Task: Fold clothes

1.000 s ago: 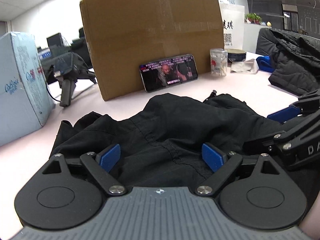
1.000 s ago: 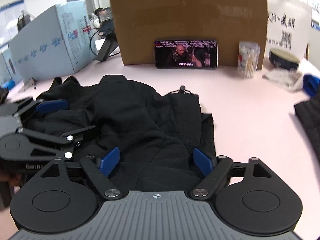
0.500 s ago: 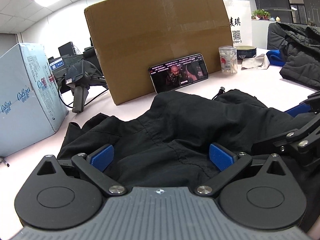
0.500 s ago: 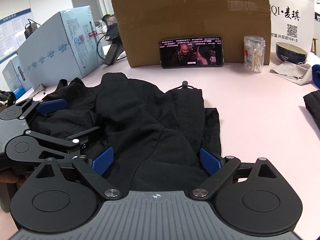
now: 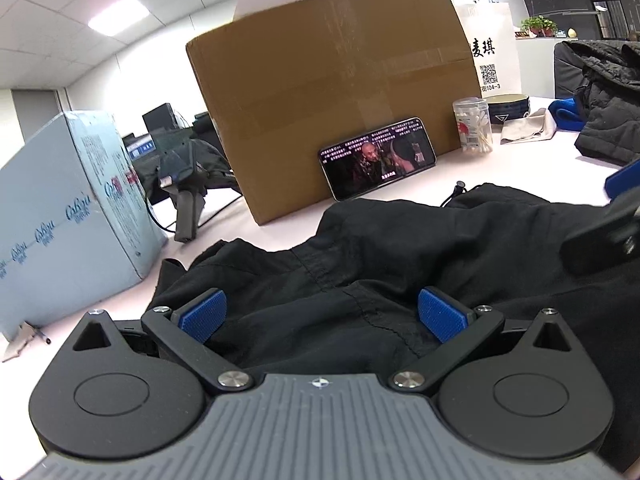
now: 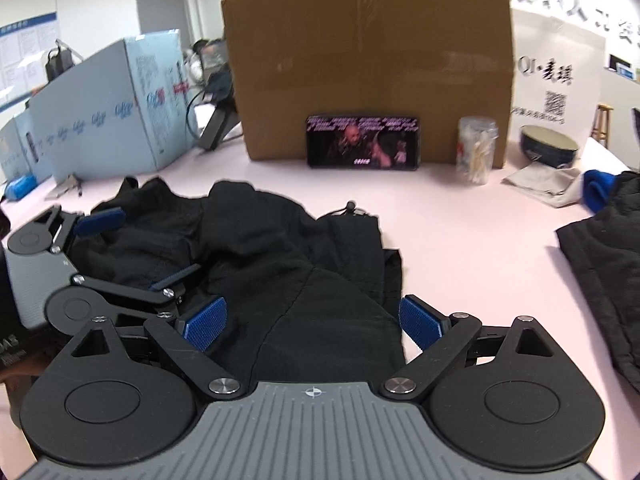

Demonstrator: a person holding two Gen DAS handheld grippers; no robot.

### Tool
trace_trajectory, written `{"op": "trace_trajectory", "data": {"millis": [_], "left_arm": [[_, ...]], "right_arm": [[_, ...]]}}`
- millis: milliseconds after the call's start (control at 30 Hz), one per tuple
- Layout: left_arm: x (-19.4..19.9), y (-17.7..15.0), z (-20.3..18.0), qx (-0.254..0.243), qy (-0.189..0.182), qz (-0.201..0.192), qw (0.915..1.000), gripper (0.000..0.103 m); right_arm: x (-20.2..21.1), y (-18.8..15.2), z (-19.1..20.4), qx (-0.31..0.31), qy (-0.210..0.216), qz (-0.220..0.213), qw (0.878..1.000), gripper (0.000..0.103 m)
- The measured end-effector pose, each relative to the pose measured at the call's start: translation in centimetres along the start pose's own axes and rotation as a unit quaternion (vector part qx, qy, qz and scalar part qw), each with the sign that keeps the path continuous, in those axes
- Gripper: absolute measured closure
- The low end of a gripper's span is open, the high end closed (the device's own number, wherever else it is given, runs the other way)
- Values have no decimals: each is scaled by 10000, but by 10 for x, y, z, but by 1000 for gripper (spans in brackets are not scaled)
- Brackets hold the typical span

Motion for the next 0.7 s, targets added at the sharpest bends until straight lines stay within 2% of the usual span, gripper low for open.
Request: {"op": "trace_trajectory", "data": {"millis": [100, 300, 367, 400, 467, 533, 633, 700], "left_arm": [[2, 0, -2, -65, 78, -51, 9999, 0], [1, 2, 1, 17, 6, -10, 10000, 0], [3, 3, 1, -3, 55, -15, 10000, 0], [9, 8, 2, 13, 224, -16, 9997, 0], [19, 10, 8, 272, 331, -175, 9989, 0], [28, 10, 16, 498, 185, -286, 9982, 0], [37, 13, 28, 585, 34, -321, 9978, 0], [43, 17, 43, 836, 63, -319, 9960, 0]], "right_arm": [[10, 1, 3, -16, -140, -110, 9998, 10], [29, 2, 9, -78, -551, -391, 9977, 10], [41, 4, 12, -90, -753, -626, 9952, 9], [45, 5, 12, -91, -815, -738, 9939, 9], [52, 6, 11, -63, -956, -959, 9908, 7], [56, 7, 7, -58, -1119, -1124, 9873, 7], [55, 14, -4, -165, -1306, -1144, 9847, 7], [53, 23, -12, -249, -1340, -1177, 9837, 7]]}}
Point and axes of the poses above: each gripper's, at about its wrist camera, not at the fingertips, and x roughly against the way its jaws point, z to its left, y to its top, the point moved 2 cm from there along -x, roughly the way its jaws point, and after that the axes turned 6 degrees about y, right-handed, at the moved point
